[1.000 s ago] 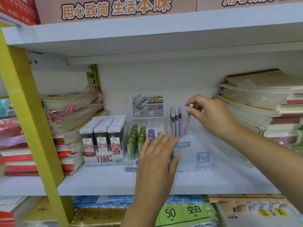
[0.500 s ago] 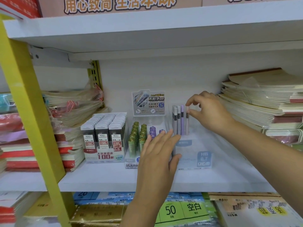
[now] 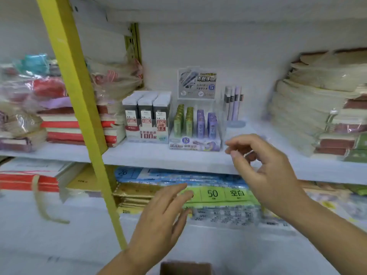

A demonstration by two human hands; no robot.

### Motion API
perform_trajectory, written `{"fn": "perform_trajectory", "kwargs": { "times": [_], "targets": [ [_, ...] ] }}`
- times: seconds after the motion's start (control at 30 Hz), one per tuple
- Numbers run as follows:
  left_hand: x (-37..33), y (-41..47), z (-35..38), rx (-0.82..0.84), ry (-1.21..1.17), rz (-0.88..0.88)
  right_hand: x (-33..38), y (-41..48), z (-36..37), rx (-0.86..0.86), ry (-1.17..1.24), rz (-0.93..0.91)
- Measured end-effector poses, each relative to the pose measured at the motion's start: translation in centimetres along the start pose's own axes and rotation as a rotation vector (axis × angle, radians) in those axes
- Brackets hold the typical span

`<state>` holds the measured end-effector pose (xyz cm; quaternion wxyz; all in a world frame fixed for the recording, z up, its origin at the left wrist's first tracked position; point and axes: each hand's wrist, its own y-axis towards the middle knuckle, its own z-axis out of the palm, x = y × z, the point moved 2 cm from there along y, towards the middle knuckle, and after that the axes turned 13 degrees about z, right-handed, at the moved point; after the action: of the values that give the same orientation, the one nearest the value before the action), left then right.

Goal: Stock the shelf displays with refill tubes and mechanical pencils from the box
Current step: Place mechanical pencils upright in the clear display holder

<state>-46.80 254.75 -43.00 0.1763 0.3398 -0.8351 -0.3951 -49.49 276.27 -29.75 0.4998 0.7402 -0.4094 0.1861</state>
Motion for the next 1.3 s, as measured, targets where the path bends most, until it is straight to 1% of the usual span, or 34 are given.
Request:
{"fn": "perform_trajectory", "kwargs": {
  "times": [0.07, 0.1, 0.17, 0.23, 0.27, 0.33, 0.4, 0.43, 0.53, 0.6, 0.67, 0.77, 0.9, 1.1, 1.23, 1.3],
  "targets": [
    [-0.1, -5.2, 0.8, 0.190, -0.016, -0.111, -2.5, -4.2, 3.8, 0.137, 0.026, 0.126],
    [-0.1, -8.0, 1.3, 0.298, -0.031, -0.215, -4.1, -6.3, 6.0, 0.214, 0.027, 0.216],
    [0.0, -13.6, 2.4, 0.485, -0.102, -0.507, -8.0, -11.2, 10.7, 0.409, 0.023, 0.464],
    [-0.1, -18.9, 3.7, 0.632, -0.222, -0.788, -12.0, -16.2, 15.2, 0.587, 0.002, 0.680],
    [-0.3, -21.2, 4.5, 0.671, -0.287, -0.905, -14.0, -18.5, 17.1, 0.645, -0.019, 0.758],
    [-0.9, -24.9, 5.9, 0.689, -0.400, -1.099, -17.7, -22.3, 20.3, 0.748, -0.057, 0.917],
    [-1.9, -27.6, 7.2, 0.714, -0.495, -1.235, -20.8, -25.4, 22.9, 0.830, -0.073, 1.085],
    [-2.4, -28.7, 7.9, 0.733, -0.554, -1.274, -22.1, -26.6, 23.9, 0.855, -0.079, 1.157],
    [-3.5, -30.5, 9.5, 0.771, -0.707, -1.325, -25.3, -29.5, 26.4, 0.870, -0.093, 1.300],
    [-3.8, -31.0, 10.2, 0.746, -0.812, -1.396, -26.7, -30.5, 27.8, 0.881, -0.084, 1.369],
    [-3.9, -31.1, 10.5, 0.685, -0.925, -1.481, -27.8, -30.9, 29.1, 0.890, -0.083, 1.401],
    [-3.6, -31.2, 10.8, 0.609, -1.031, -1.529, -28.8, -31.1, 30.5, 0.829, -0.102, 1.397],
    [-3.5, -31.0, 10.7, 0.579, -1.078, -1.547, -29.0, -31.2, 31.5, 0.743, -0.177, 1.339],
    [-3.7, -31.3, 10.6, 0.555, -1.113, -1.527, -29.0, -31.3, 32.9, 0.718, -0.197, 1.332],
    [-3.7, -31.7, 10.7, 0.558, -1.132, -1.535, -28.9, -31.8, 33.5, 0.746, -0.065, 1.376],
    [-3.7, -31.8, 10.7, 0.557, -1.135, -1.543, -28.9, -32.0, 33.7, 0.724, -0.042, 1.415]
  ]
}}
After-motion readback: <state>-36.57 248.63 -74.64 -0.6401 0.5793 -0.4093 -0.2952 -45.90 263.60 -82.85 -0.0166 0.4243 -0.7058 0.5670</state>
